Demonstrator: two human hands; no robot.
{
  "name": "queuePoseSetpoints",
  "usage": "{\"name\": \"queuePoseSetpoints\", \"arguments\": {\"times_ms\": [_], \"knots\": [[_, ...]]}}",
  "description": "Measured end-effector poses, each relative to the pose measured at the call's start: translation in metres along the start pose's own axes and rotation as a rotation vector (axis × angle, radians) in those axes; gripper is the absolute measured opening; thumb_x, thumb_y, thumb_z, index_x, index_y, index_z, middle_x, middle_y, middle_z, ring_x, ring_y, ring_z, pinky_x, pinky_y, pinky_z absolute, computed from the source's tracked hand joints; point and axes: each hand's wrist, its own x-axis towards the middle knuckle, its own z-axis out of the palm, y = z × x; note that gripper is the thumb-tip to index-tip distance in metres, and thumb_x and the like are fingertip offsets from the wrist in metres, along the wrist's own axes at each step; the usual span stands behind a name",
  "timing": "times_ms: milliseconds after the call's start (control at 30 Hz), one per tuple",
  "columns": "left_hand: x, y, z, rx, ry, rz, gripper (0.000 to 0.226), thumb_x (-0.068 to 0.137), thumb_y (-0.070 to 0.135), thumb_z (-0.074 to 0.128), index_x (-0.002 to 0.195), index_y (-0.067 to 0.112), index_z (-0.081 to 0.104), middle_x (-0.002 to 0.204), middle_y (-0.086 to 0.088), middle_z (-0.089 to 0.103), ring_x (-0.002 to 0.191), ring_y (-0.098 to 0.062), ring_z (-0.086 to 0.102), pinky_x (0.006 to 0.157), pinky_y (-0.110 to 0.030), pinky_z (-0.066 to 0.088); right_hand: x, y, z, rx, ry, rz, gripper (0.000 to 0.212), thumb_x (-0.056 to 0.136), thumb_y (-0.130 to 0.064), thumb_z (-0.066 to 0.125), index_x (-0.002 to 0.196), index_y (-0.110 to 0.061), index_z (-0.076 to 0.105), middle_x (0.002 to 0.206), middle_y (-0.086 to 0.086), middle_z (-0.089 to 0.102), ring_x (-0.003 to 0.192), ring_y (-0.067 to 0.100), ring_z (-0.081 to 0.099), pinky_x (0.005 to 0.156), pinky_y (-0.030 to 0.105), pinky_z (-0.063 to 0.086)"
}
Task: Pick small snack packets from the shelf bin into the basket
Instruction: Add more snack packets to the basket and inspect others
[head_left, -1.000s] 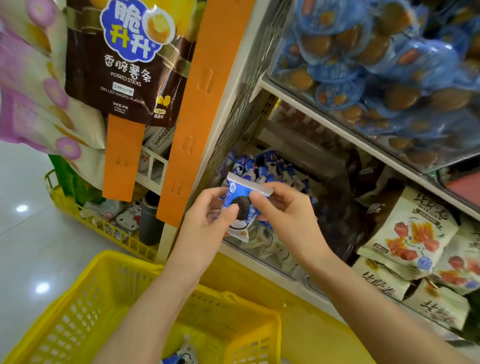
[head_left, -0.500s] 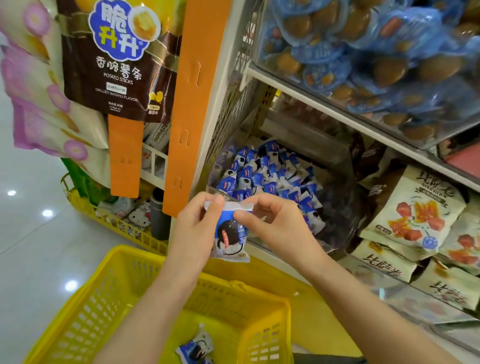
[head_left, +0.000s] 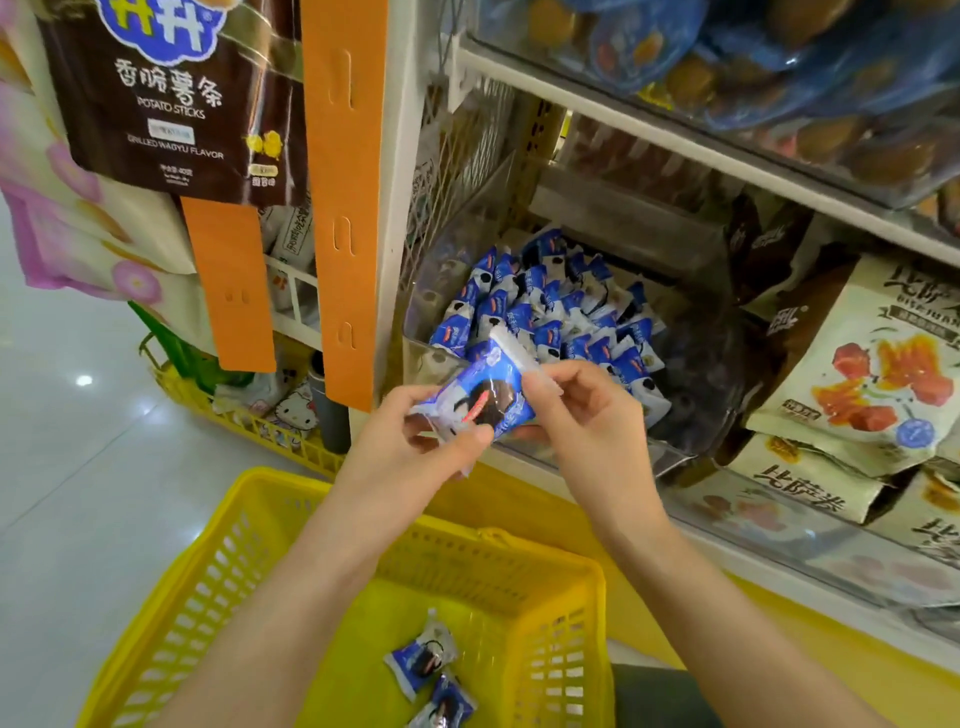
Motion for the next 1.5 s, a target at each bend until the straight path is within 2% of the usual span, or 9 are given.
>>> {"name": "queuePoseSetpoints", "arguments": {"times_ms": [100, 300, 400, 600, 833, 1000, 1200, 1300, 1500], "knots": [[-0.001, -0.001, -0.001, -0.054, 0.069, 0.074, 0.03, 0.071, 0.018, 0.072, 0.1, 0.021, 0.062, 0.087, 0.007, 0.073, 0.073, -0.004, 0.066, 0.061, -0.015, 0.052, 0.002, -0.002, -0.007, 0.128, -0.067, 0.065, 0.011, 0.09, -0.005, 0.053, 0.097, 0.003, 0.054, 0.089, 0.017, 0.065, 0.072, 0.009, 0.066, 0.06, 0.018, 0.055], [-0.003, 0.01, -0.01, -0.022, 0.108, 0.193, 0.031, 0.061, 0.041, 0.067, 0.088, 0.026, 0.069, 0.077, 0.01, 0.072, 0.065, 0.001, 0.062, 0.055, -0.011, 0.047, 0.0, 0.0, -0.017, -0.062, -0.3, 0.061, 0.034, 0.083, -0.009, 0.062, 0.114, -0.015, 0.05, 0.096, -0.003, 0.065, 0.085, 0.008, 0.065, 0.077, 0.022, 0.054], [-0.005, 0.012, -0.012, 0.073, 0.048, 0.225, 0.015, 0.071, 0.02, 0.072, 0.083, 0.029, 0.07, 0.073, 0.012, 0.071, 0.06, 0.002, 0.059, 0.054, -0.011, 0.046, -0.004, 0.004, -0.014, -0.18, -0.286, -0.033, 0.033, 0.079, -0.02, 0.066, 0.11, -0.026, 0.054, 0.103, -0.014, 0.062, 0.093, 0.001, 0.062, 0.08, 0.019, 0.052], [-0.012, 0.009, -0.012, 0.307, -0.028, 0.287, 0.033, 0.076, 0.006, 0.07, 0.084, 0.038, 0.07, 0.084, 0.006, 0.069, 0.06, -0.004, 0.062, 0.055, -0.015, 0.049, -0.008, 0.013, -0.01, -0.23, -0.341, -0.148, 0.02, 0.08, -0.021, 0.068, 0.095, -0.031, 0.061, 0.089, -0.016, 0.067, 0.084, 0.003, 0.063, 0.078, 0.02, 0.05], [-0.019, 0.008, -0.005, -0.006, -0.123, 0.16, 0.027, 0.084, 0.024, 0.053, 0.106, 0.032, 0.066, 0.104, 0.007, 0.071, 0.092, -0.011, 0.068, 0.077, -0.02, 0.054, -0.013, 0.013, -0.013, -0.377, -0.096, -0.579, 0.024, 0.076, -0.023, 0.072, 0.098, -0.022, 0.064, 0.097, -0.012, 0.062, 0.096, 0.001, 0.056, 0.086, 0.019, 0.044], [-0.021, 0.007, 0.0, -0.389, -0.264, 0.007, 0.032, 0.087, 0.02, 0.05, 0.117, 0.013, 0.06, 0.113, -0.007, 0.068, 0.099, -0.023, 0.067, 0.072, -0.028, 0.055, -0.012, 0.016, -0.016, -0.481, -0.062, -0.739, 0.024, 0.074, -0.011, 0.074, 0.097, -0.012, 0.068, 0.101, -0.004, 0.061, 0.099, 0.012, 0.058, 0.087, 0.029, 0.047], [-0.021, 0.009, 0.0, 0.078, -0.184, 0.249, 0.034, 0.082, 0.033, 0.06, 0.116, 0.036, 0.059, 0.116, 0.019, 0.063, 0.109, 0.002, 0.057, 0.083, -0.011, 0.045, -0.015, 0.002, -0.012, -0.188, -0.089, -0.39, 0.018, 0.079, -0.029, 0.07, 0.095, -0.026, 0.061, 0.087, -0.016, 0.066, 0.083, 0.002, 0.063, 0.072, 0.015, 0.05], [-0.016, 0.01, 0.005, 0.02, -0.157, 0.239, 0.038, 0.072, 0.039, 0.065, 0.109, 0.033, 0.06, 0.106, 0.017, 0.068, 0.099, 0.003, 0.062, 0.074, -0.007, 0.046, -0.014, -0.004, -0.008, -0.088, -0.136, -0.274, 0.021, 0.078, -0.033, 0.062, 0.096, -0.021, 0.061, 0.089, -0.01, 0.069, 0.081, 0.006, 0.065, 0.071, 0.017, 0.051], [0.007, 0.017, 0.008, -0.077, -0.058, 0.254, 0.025, 0.073, 0.034, 0.06, 0.098, 0.031, 0.062, 0.091, 0.023, 0.07, 0.081, 0.004, 0.066, 0.058, -0.009, 0.049, 0.045, -0.019, -0.018, -0.448, 0.01, -0.263, 0.03, 0.091, -0.041, 0.043, 0.111, -0.023, 0.057, 0.096, -0.016, 0.061, 0.091, -0.003, 0.058, 0.079, 0.01, 0.046]]}}
